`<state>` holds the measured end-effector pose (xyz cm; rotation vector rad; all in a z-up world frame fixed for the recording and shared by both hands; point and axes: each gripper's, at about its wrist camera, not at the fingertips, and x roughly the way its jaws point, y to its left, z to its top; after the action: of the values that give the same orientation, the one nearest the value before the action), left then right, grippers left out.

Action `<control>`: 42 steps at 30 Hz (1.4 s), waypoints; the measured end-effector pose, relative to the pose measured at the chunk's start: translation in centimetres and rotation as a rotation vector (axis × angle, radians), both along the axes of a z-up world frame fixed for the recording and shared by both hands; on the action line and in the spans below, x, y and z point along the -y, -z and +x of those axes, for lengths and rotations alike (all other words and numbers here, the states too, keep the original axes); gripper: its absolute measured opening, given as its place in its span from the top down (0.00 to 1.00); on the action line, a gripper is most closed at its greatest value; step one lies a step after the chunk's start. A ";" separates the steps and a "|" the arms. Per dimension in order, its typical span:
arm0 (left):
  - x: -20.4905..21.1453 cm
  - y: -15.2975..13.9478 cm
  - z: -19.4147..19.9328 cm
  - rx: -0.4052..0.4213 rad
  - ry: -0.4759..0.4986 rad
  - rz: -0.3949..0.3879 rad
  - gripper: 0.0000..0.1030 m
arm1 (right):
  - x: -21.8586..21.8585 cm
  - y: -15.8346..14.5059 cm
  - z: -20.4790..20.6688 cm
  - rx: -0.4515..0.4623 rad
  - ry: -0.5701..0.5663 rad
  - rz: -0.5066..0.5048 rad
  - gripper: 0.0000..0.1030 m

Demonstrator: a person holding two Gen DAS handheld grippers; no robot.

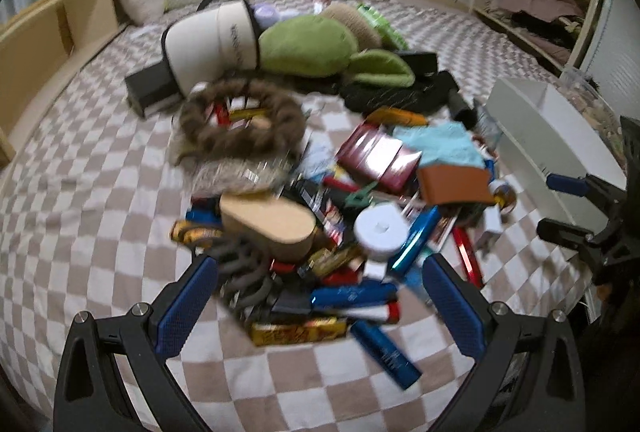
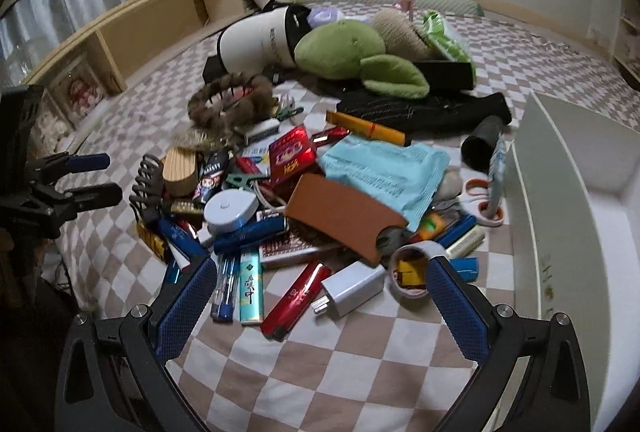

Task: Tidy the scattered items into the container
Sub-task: 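Withdraw both tools from the box back over the scattered items, then lower the left gripper onto the dark claw clip while the right lowers onto the white power bank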

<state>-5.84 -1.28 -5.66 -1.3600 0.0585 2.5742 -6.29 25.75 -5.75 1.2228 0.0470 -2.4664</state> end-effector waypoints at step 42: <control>4.2 5.7 -3.0 0.109 -0.164 -0.017 0.53 | -0.1 3.6 0.1 0.159 0.013 -0.017 0.00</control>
<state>-8.86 -5.47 -11.40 -1.5694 -0.0525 2.6297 -6.19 25.83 -9.32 1.4109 -0.0255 -2.3669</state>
